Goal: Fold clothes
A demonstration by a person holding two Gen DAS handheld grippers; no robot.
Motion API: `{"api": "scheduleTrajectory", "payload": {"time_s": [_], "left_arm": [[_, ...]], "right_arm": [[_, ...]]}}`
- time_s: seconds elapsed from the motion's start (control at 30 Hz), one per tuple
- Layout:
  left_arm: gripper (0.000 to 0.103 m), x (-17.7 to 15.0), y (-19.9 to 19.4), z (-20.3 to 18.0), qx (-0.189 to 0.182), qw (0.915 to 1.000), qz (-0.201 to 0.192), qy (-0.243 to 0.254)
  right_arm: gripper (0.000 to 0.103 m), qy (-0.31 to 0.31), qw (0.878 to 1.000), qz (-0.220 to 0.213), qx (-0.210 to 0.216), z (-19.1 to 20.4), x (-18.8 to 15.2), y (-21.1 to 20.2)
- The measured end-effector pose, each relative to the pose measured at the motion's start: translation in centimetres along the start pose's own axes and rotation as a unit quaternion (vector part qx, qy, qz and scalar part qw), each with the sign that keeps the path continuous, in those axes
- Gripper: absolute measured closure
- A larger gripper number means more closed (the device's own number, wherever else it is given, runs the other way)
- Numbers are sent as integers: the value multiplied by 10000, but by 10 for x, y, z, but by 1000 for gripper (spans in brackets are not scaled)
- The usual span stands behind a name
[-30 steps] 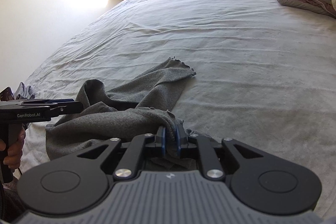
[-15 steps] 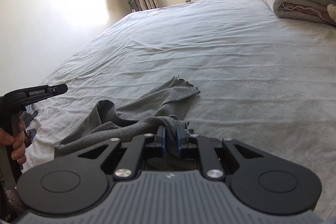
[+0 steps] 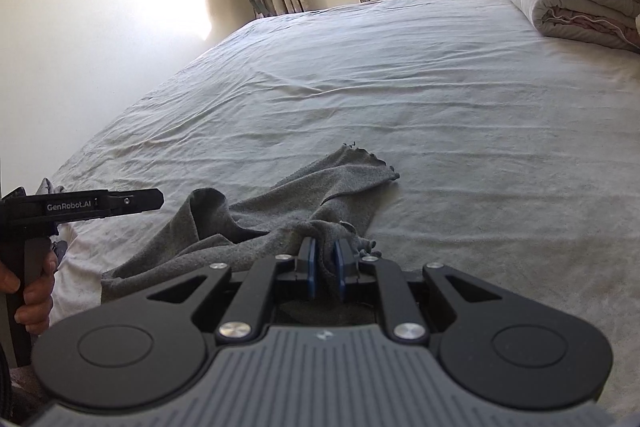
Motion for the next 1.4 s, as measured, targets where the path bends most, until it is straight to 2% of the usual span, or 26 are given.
{"api": "scheduleTrajectory", "payload": {"time_s": [0.07, 0.13, 0.23, 0.3, 0.33, 0.37, 0.47, 0.73, 0.87, 1.0, 1.1, 1.17, 1.3, 1.4], "left_arm": [[38, -3, 5, -6, -208, 9996, 145, 78], [36, -6, 11, -10, -284, 9990, 332, 136], [36, -12, 20, -14, -354, 9979, 526, 153], [42, -14, 23, -18, -369, 9974, 597, 190], [56, -14, 24, -20, -361, 9972, 622, 207], [77, -15, 25, -21, -332, 9970, 658, 214], [90, -16, 25, -24, -212, 9975, 641, 187], [92, 4, 1, -21, 289, 9994, -169, 101], [92, 11, -12, -9, 674, 9961, -572, -65], [92, 15, -20, 7, 1074, 9910, -776, -181], [92, 14, -25, 20, 1453, 9863, -767, -173], [92, 10, -26, 32, 1647, 9841, -625, -244], [92, -2, -23, 55, 1863, 9813, -245, -422], [92, -13, -18, 67, 1954, 9793, 73, -524]], "right_arm": [[88, -15, 10000, 15, -5, 0, -1, 0], [88, -34, 10000, 28, -10, 1, -2, -1], [88, -28, 10000, 35, -11, 0, -2, -1], [88, -18, 10000, 38, -14, 0, -2, -1], [88, -16, 10000, 38, -20, -1, -2, -1], [88, -14, 10000, 39, -27, -1, -2, -1], [88, 8, 10000, 38, -32, -2, -1, -1], [89, 78, 9999, -148, -22, -5, 3, -6], [93, 43, 9994, -343, 58, -1, 4, -10], [95, -56, 9982, -451, 380, 11, 5, -14], [95, -226, 9973, -348, 612, 23, -1, -11], [96, -371, 9968, -207, 670, 31, -8, -6], [96, -617, 9952, 70, 752, 44, -20, 5], [95, -758, 9945, 101, 722, 47, -23, 7]]}}
Point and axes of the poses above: each gripper's, at about its wrist camera, not at the fingertips, and y roughly the way its jaws point, z to its left, x to its top, the point moved 4 cm from there along y, roughly the way its jaws point, and after that the axes turned 4 degrees about y, right-handed, at the moved point
